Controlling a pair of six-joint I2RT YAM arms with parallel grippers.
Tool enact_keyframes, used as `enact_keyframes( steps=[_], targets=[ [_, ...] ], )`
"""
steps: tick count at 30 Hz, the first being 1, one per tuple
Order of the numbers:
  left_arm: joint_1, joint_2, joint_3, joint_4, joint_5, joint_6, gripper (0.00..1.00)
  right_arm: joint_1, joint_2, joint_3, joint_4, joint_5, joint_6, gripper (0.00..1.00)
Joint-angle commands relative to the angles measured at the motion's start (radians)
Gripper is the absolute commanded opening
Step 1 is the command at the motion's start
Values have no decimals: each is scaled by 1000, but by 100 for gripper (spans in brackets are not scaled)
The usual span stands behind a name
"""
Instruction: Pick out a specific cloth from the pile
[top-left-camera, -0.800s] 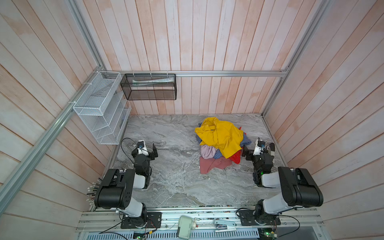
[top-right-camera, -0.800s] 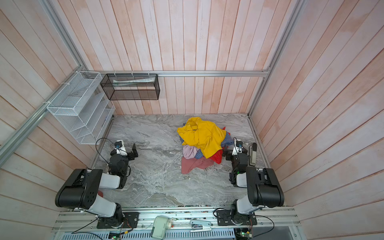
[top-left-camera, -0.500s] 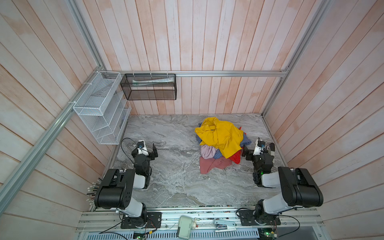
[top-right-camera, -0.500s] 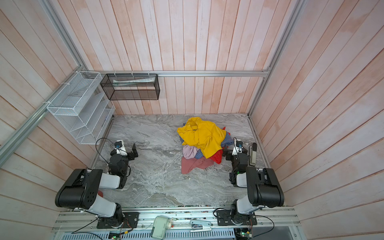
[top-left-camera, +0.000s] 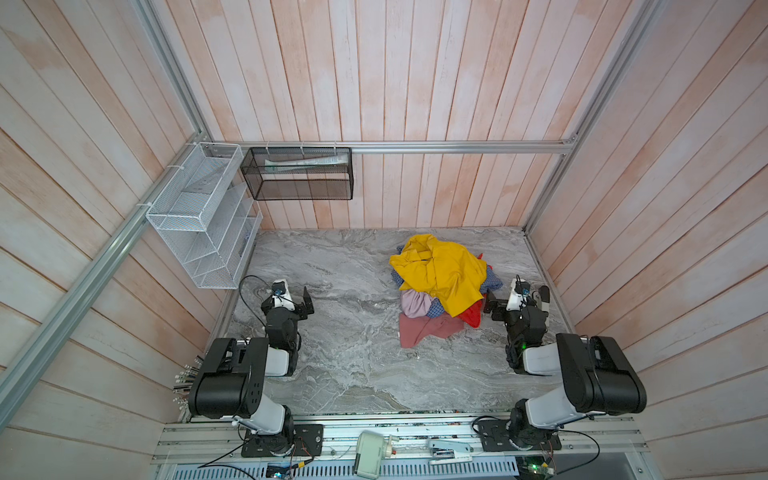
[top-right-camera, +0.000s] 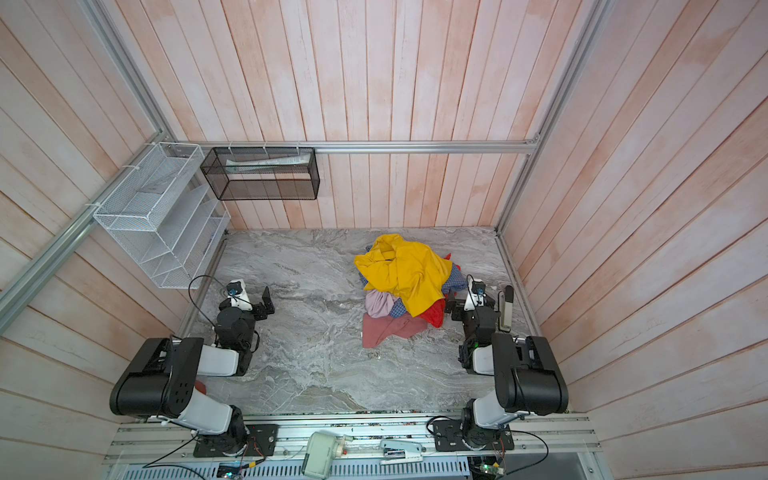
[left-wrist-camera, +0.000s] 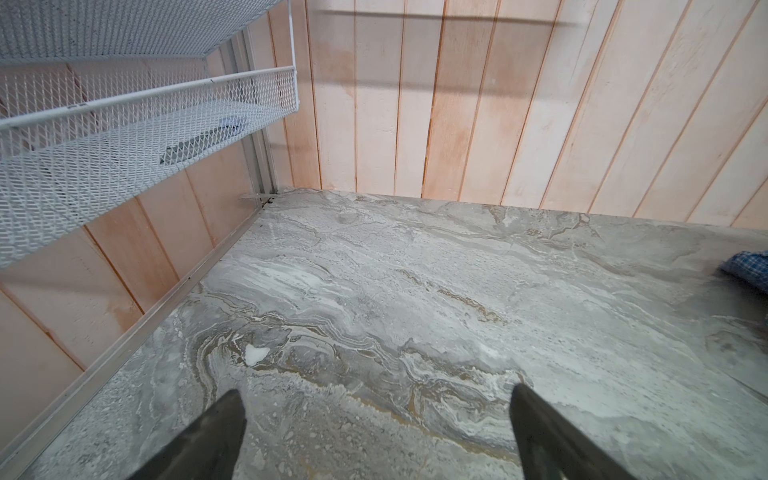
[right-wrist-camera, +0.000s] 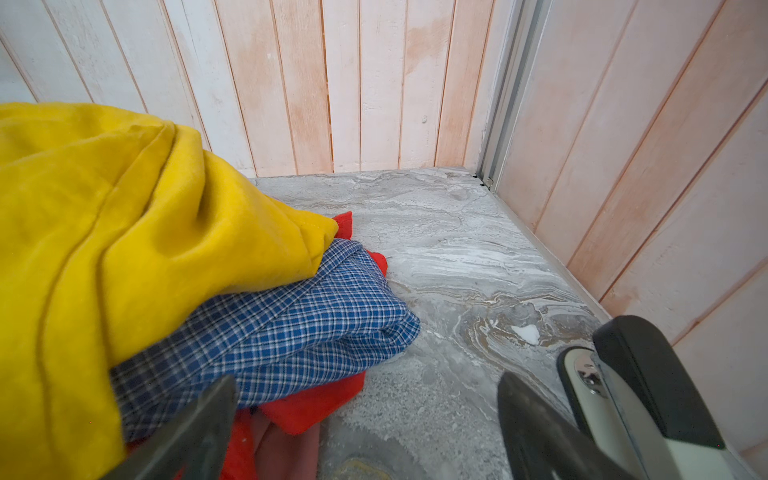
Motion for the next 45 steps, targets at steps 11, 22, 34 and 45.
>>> enact_keyframes(
  steps=[11,22,34,45],
  targets=[
    [29,-66,618,-1106,153,-182,100,-102,-256,334,-773,-11,351,96],
    [-232,-146,556,-1096,187,-311,100,82,-411,535,-1224,-92,424,82],
    [-458,-130,528,-1128,255,-283,100,468,-390,597,-1386,158,406,78],
    [-562,-31,591,-1151,416,-236,99,593,-366,593,-1380,293,451,78]
  ],
)
